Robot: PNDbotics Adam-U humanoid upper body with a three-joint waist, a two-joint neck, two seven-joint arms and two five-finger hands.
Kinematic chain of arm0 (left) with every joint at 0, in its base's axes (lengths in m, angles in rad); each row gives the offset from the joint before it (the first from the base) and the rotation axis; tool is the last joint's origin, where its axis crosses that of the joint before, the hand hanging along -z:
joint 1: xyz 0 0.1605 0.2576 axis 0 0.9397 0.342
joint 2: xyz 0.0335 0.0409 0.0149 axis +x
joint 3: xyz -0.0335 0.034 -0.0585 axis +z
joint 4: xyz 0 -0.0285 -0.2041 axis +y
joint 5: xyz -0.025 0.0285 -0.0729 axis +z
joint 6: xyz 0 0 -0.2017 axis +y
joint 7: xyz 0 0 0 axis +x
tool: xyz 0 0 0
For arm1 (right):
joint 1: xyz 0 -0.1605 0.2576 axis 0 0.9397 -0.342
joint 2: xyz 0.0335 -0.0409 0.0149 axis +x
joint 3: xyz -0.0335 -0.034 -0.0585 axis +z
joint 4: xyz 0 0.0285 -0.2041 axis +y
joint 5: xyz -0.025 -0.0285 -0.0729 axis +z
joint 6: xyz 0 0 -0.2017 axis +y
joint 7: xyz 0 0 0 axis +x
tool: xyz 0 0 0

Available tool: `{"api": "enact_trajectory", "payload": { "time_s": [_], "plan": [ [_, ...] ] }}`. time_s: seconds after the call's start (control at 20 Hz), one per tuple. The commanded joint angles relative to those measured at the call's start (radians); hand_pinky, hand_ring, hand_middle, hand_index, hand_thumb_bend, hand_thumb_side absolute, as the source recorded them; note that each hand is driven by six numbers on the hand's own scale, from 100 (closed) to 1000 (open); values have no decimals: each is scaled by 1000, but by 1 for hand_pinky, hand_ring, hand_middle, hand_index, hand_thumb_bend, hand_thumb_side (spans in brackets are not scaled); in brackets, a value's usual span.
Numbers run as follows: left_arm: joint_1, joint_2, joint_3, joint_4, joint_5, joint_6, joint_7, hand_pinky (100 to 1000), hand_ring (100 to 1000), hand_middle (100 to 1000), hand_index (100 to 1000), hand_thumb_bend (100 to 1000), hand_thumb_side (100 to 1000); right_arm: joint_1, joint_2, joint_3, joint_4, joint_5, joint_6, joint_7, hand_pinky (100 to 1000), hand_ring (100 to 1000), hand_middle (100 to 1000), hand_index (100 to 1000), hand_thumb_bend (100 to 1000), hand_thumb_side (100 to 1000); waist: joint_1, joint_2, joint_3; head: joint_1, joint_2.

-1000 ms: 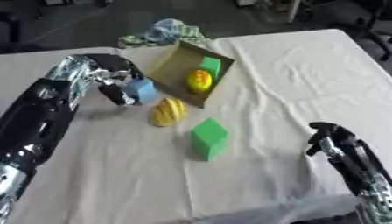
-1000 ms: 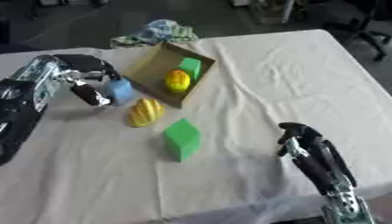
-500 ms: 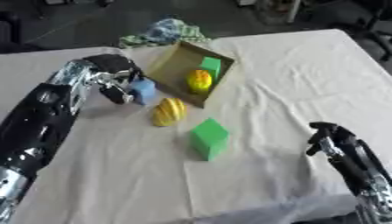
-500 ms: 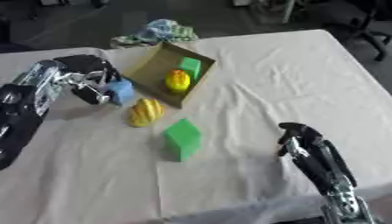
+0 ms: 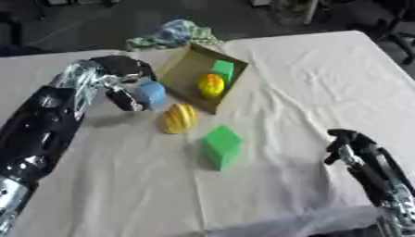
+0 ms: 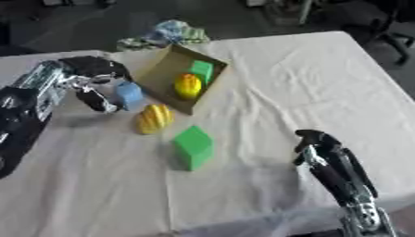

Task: Pick up objects on the table and place them in the box.

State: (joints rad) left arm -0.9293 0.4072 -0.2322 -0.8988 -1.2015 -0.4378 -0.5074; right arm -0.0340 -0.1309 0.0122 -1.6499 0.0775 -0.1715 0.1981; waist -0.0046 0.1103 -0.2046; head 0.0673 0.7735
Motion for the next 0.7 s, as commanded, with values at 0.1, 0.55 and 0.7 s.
{"api": "enact_trajectory", "payload": {
  "time_s": [0.1,0.55,0.7],
  "plan": [
    [-33,40,-9,-27,11,-37,-59,892,881,916,947,370,407,-7,-20,-5,-11,4,0,0,506,421,479,746,100,559,7,-9,-3,-3,-3],
    [-32,39,2,31,-67,-109,15,907,906,923,937,387,410,-9,-17,-3,-9,3,1,2,507,421,478,746,100,567,7,-6,-10,-6,-3],
    [-30,36,10,47,-94,-119,66,903,903,917,929,349,388,-10,-17,-2,-9,3,1,2,507,421,478,746,100,567,6,-6,-12,-6,-3]
  ]
}}
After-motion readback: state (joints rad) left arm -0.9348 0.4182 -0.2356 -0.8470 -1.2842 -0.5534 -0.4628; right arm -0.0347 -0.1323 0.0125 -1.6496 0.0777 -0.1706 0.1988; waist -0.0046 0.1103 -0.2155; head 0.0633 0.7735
